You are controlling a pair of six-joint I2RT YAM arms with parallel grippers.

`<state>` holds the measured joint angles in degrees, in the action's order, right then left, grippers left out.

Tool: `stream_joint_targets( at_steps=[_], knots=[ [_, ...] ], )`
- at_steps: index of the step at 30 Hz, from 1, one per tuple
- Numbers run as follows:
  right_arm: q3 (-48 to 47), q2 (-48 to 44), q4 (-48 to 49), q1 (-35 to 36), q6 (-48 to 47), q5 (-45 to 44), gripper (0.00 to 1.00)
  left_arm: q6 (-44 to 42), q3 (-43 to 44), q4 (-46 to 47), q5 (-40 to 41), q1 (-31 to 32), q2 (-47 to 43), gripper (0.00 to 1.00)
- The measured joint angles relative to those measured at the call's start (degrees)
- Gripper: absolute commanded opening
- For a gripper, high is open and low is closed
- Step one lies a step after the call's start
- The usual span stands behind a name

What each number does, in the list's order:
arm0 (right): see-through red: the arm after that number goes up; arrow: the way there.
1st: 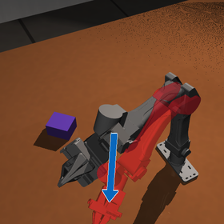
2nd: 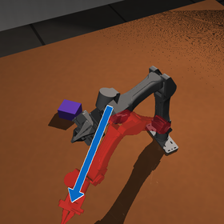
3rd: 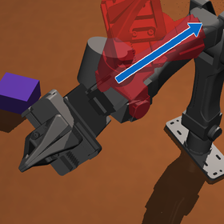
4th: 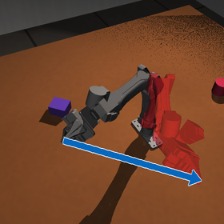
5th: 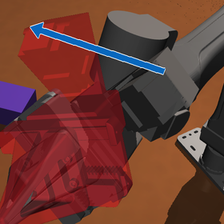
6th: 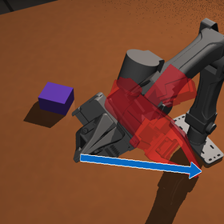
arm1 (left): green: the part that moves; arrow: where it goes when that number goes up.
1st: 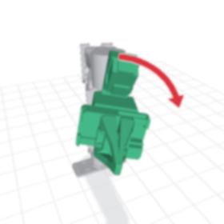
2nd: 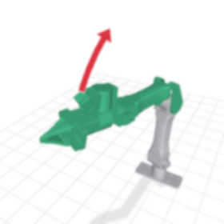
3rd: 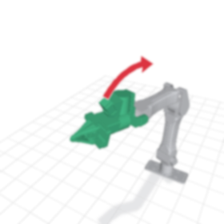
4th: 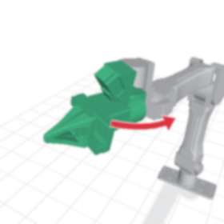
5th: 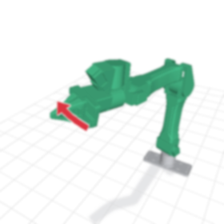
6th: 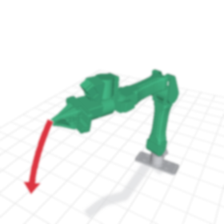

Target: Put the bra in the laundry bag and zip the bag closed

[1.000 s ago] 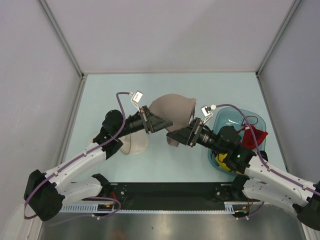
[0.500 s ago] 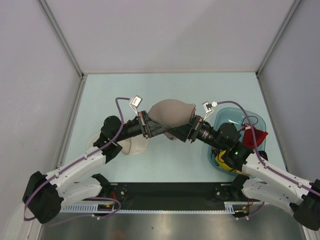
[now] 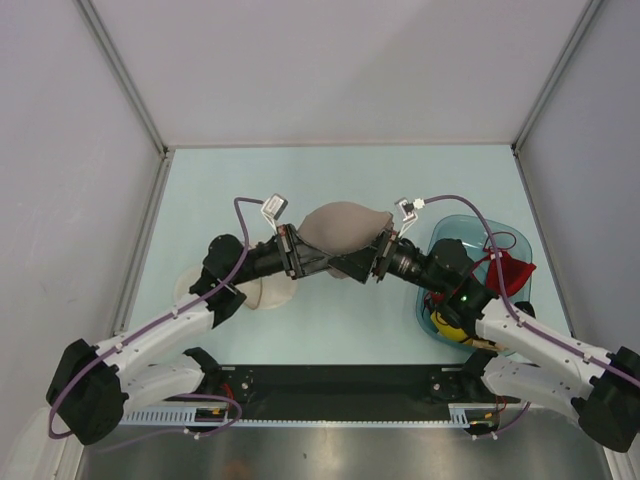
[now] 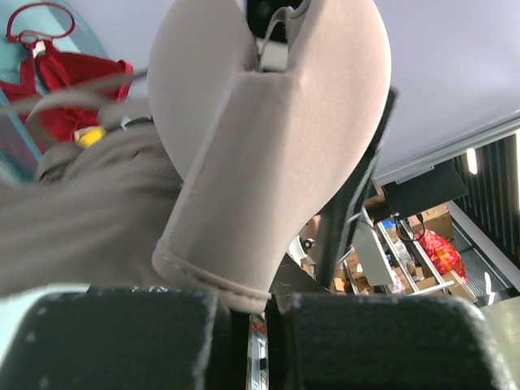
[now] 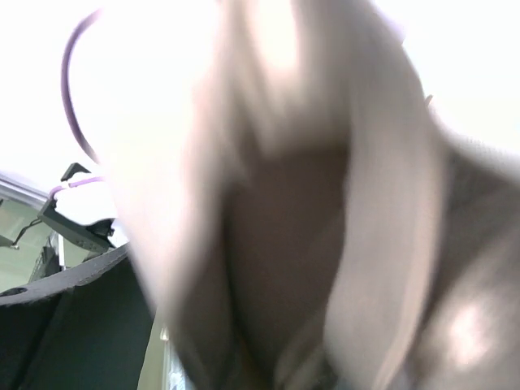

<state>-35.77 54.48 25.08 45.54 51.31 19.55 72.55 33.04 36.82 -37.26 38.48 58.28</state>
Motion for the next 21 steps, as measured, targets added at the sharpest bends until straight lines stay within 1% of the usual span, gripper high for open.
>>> stream_joint_targets(
  at_steps=[1, 3, 4, 5, 7, 8, 9, 10, 11, 12, 13, 14, 15, 16, 17, 19, 21],
  knots=[
    [-0.28, -0.02, -0.04, -0.24, -0.22, 0.02, 0.98, 0.04, -0.28, -0.07, -0.11, 0.00, 0.00, 0.00],
    [-0.79, -0.20, 0.04, -0.92, -0.52, 0.26, 0.91, 0.07, -1.07, -0.37, -0.50, 0.00, 0.09, 0.00],
    [-0.98, -0.31, 0.04, -1.16, -0.59, 0.46, 0.83, 0.07, -1.42, -0.55, -0.52, 0.00, 0.13, 0.00],
    [-1.11, -0.37, 0.02, -1.29, -0.63, 0.59, 0.79, 0.04, -1.70, -1.22, -0.55, 0.00, 0.22, 0.00],
    [-1.25, -0.37, -0.26, -1.44, -0.74, 0.90, 0.64, -0.20, -1.86, -2.69, -0.52, -0.02, 0.24, 0.00],
    [-1.25, -0.37, -0.74, -1.53, -0.63, 0.96, 0.60, -0.70, -1.86, -3.82, -0.50, 0.00, 0.22, 0.01],
    [-1.25, -0.39, -1.18, -1.53, -0.87, 1.03, 0.49, -1.16, -1.84, -4.79, -0.46, -0.02, 0.15, 0.02],
    [-1.25, -0.39, -2.03, -1.53, -0.61, 1.09, 0.43, -2.12, -1.73, -6.51, -0.39, -0.02, 0.09, 0.05],
    [-1.25, -0.39, -2.73, -1.57, -0.92, 1.09, 0.36, -2.82, -1.57, -7.85, -0.31, 0.00, -0.02, 0.10],
    [-1.29, -0.42, -3.93, -1.64, -0.85, 1.07, 0.22, -3.74, -1.27, -9.62, -0.24, -0.02, -0.24, 0.14],
    [-1.31, -0.42, -4.98, -1.75, -0.92, 1.01, 0.16, -4.72, -0.94, -11.21, -0.20, 0.00, -0.50, 0.18],
    [-1.42, -0.42, -6.19, -1.88, -1.01, 0.87, 0.10, -5.62, -0.61, -12.81, -0.15, 0.02, -0.85, 0.30],
    [-1.68, -0.44, -7.41, -2.01, -1.14, 0.87, 0.01, -6.51, -0.48, -14.08, 0.00, 0.02, -1.16, 0.36],
    [-2.19, -0.46, -8.83, -2.14, -1.42, 0.94, 0.00, -7.41, -0.44, -15.32, 0.15, 0.04, -1.36, 0.48],
    [-3.02, -0.48, -10.67, -2.51, -1.73, 0.94, 0.00, -8.24, -0.44, -16.65, 0.44, 0.09, -1.40, 0.52],
    [-4.42, -0.48, -13.40, -3.54, -2.75, 1.42, 0.00, -10.14, -0.22, -19.69, 1.31, 0.09, -1.40, 0.56],
    [-6.45, -0.17, -16.63, -5.95, -4.92, 2.64, 0.00, -12.48, 0.52, -24.13, 3.10, 0.09, -1.49, 0.57]
  ],
)
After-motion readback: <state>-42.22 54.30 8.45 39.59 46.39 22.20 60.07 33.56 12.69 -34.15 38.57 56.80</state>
